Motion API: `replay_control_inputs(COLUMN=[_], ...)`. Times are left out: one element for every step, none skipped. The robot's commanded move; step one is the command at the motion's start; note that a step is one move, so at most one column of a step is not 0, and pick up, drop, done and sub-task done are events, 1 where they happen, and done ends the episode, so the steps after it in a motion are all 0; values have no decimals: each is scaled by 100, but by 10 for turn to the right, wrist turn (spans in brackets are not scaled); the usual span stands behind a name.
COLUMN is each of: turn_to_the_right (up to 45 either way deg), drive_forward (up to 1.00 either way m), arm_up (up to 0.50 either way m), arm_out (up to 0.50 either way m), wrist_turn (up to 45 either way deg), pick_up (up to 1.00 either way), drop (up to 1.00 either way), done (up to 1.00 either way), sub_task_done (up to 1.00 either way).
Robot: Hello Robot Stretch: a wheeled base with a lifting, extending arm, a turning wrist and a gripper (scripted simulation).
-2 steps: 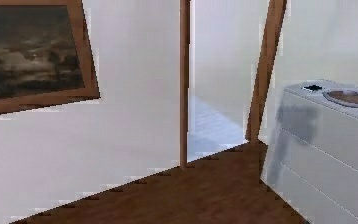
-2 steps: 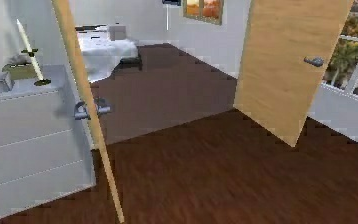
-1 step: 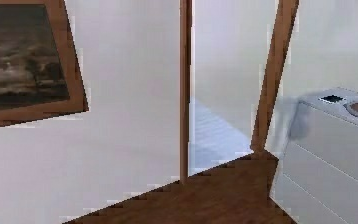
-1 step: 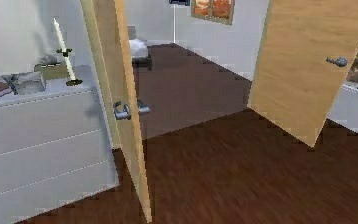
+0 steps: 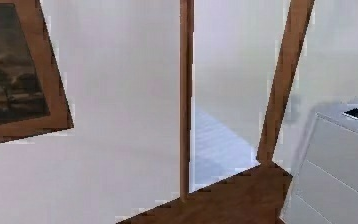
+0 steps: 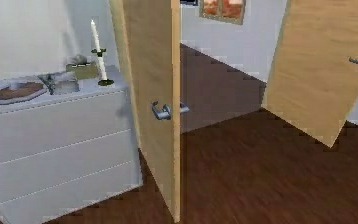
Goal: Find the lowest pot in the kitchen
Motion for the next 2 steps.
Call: replay_control_inputs(turn_to_the_right=[180,0], drive_forward=[0,100], arm_up=[0,0], arm_out=[0,0], wrist_turn=[0,0], pick_up=[0,0], drop=[0,0], done=[0,0], sub_task_done=[0,0])
